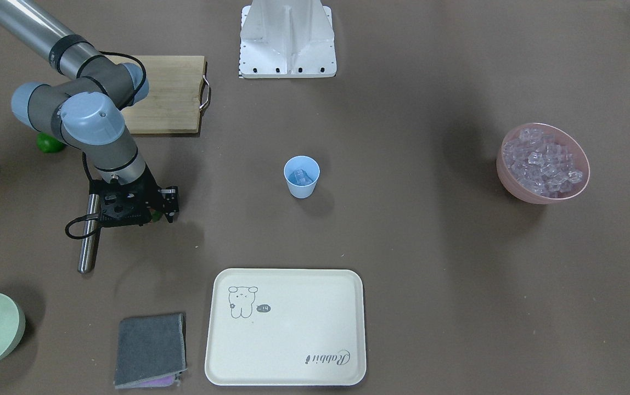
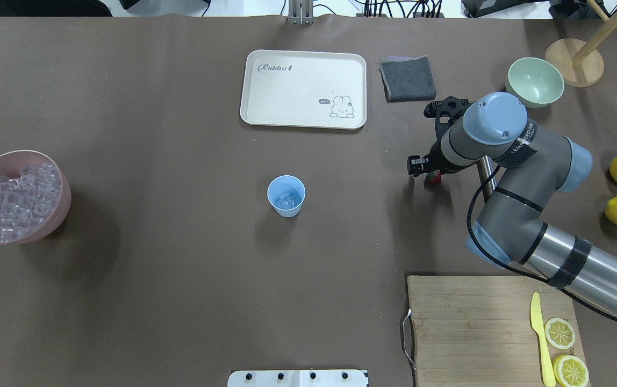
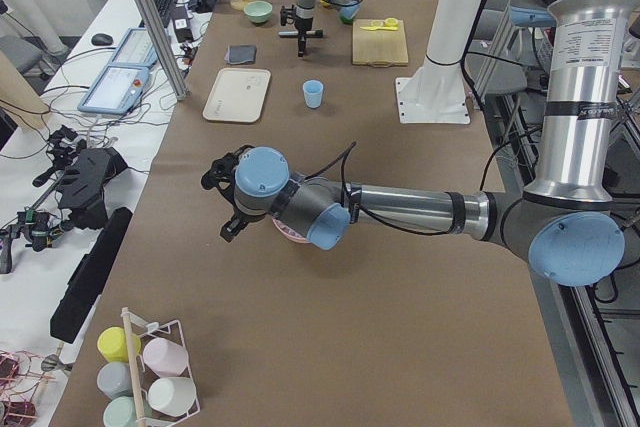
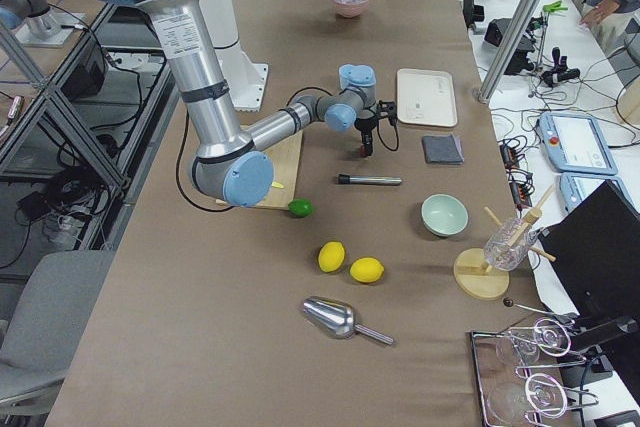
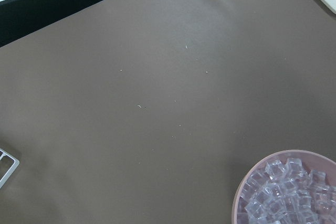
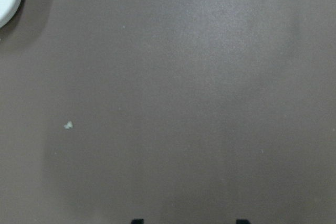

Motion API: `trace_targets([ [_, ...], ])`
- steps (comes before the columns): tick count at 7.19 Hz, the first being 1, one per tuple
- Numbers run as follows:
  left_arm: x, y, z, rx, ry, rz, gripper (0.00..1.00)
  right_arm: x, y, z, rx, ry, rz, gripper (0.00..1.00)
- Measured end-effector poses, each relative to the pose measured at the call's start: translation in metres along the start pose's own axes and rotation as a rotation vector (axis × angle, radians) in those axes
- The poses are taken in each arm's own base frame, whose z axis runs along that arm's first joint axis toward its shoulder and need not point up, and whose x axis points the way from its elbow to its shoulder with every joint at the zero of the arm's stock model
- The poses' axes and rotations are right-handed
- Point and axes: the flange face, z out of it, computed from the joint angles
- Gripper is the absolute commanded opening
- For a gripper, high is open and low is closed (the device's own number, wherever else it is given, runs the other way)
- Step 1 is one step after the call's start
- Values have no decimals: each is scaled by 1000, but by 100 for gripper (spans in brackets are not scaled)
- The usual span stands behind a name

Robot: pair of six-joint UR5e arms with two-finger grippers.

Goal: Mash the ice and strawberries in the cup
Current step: 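Lower the right gripper and close it on the strawberry, then lift the strawberry with the right gripper and carry it over the cup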

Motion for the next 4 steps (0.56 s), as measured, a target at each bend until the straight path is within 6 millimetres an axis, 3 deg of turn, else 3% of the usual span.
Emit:
trace_targets([
  [1,0,-1,1,-1,0,0,97,2,-2,-2,2,-1,-6,0],
  [4,-2,-2,2,-3,1,-1,97,1,-4,-5,7,-5,-1,0],
])
